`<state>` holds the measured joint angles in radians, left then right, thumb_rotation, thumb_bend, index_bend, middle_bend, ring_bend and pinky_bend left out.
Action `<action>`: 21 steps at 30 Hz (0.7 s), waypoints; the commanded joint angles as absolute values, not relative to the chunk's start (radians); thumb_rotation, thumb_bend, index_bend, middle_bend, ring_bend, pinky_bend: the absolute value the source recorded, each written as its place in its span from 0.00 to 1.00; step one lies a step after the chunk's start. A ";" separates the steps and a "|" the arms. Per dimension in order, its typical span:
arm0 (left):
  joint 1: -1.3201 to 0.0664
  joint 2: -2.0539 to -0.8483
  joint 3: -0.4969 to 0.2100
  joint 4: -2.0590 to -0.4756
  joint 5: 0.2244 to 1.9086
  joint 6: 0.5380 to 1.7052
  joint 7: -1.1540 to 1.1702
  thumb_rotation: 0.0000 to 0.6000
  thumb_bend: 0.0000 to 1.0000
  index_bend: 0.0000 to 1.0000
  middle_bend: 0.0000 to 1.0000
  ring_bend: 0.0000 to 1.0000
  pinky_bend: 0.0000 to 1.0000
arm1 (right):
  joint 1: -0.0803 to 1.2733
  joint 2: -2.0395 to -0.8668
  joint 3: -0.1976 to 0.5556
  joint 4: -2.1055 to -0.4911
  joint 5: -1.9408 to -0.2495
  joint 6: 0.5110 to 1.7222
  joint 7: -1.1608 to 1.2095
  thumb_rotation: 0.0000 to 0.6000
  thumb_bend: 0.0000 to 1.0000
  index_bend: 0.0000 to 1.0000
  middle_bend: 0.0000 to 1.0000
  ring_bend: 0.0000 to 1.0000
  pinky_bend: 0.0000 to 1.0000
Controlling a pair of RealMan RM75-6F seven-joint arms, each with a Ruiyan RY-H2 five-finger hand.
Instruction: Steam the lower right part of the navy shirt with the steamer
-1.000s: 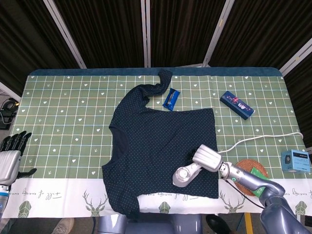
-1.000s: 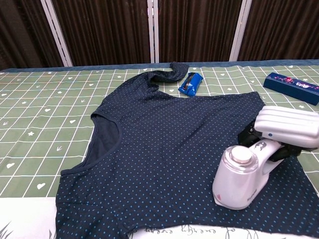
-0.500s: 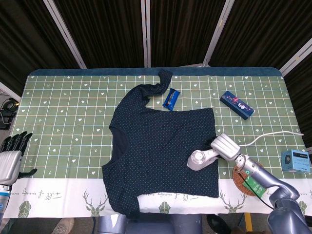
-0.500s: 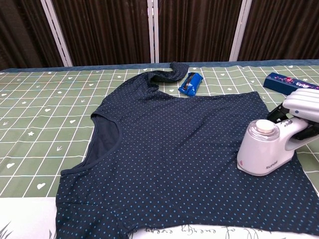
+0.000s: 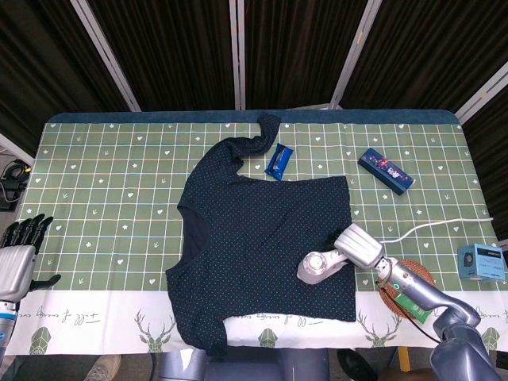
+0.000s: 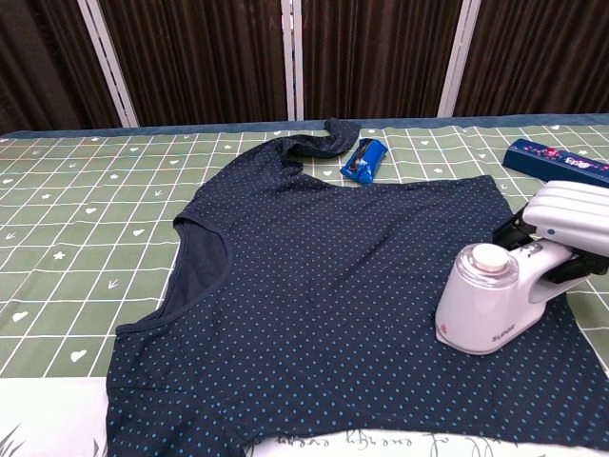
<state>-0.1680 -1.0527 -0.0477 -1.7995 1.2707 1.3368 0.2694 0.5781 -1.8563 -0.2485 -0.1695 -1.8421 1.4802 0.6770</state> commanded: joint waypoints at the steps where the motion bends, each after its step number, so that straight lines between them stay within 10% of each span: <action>1: -0.168 -1.053 -0.047 -1.799 1.271 1.336 0.269 1.00 0.00 0.00 0.00 0.00 0.00 | 0.580 -1.862 -0.259 -0.178 -1.854 1.500 0.680 1.00 0.87 0.79 0.67 0.67 0.92; 21: -0.168 -1.050 -0.047 -1.800 1.272 1.336 0.265 1.00 0.00 0.00 0.00 0.00 0.00 | 0.579 -1.886 -0.284 -0.203 -1.889 1.616 0.680 1.00 0.87 0.79 0.67 0.67 0.92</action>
<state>-0.1683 -1.0500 -0.0470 -1.8004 1.2716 1.3358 0.2650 0.5796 -1.8866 -0.2848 -0.2045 -1.8897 1.6168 0.6797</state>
